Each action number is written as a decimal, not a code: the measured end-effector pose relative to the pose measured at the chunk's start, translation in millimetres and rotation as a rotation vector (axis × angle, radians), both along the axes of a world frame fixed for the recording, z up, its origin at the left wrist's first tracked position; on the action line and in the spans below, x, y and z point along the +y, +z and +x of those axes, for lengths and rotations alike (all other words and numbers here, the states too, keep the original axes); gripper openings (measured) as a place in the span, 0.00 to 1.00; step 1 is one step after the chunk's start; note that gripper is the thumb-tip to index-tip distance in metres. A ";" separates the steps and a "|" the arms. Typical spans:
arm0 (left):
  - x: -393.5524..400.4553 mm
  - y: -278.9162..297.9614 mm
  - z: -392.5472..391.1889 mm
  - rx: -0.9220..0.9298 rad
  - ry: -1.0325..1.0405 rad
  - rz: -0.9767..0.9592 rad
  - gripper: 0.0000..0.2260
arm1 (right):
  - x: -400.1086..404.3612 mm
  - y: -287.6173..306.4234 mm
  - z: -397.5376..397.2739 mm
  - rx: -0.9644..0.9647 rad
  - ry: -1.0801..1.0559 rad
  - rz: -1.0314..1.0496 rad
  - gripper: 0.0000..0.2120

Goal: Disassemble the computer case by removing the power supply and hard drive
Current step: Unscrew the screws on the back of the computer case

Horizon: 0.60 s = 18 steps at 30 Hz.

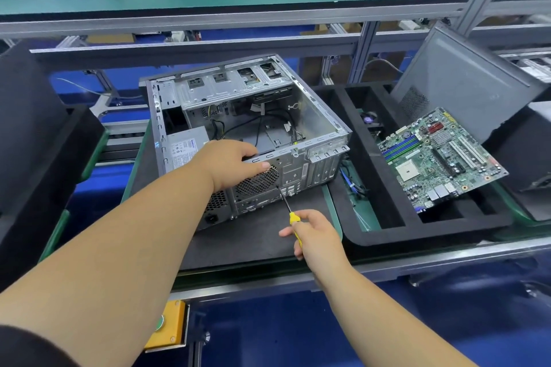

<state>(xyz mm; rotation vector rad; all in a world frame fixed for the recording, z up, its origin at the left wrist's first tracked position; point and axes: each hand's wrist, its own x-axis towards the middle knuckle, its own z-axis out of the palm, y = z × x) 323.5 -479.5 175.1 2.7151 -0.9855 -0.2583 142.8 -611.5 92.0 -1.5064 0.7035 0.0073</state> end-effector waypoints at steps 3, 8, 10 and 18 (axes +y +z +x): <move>-0.6 0.7 -0.3 0.010 -0.001 0.003 0.20 | 1.1 -1.7 0.7 0.002 -0.015 0.049 0.07; 0.1 2.7 0.3 0.056 -0.001 0.000 0.20 | 1.5 -4.6 -1.5 0.014 -0.014 0.114 0.11; -0.1 3.0 0.3 0.066 0.001 -0.002 0.20 | 1.7 -6.0 -1.9 0.019 -0.018 0.126 0.11; 0.4 4.8 -0.1 0.065 -0.013 0.004 0.14 | -1.4 4.9 5.6 0.107 -0.036 0.219 0.07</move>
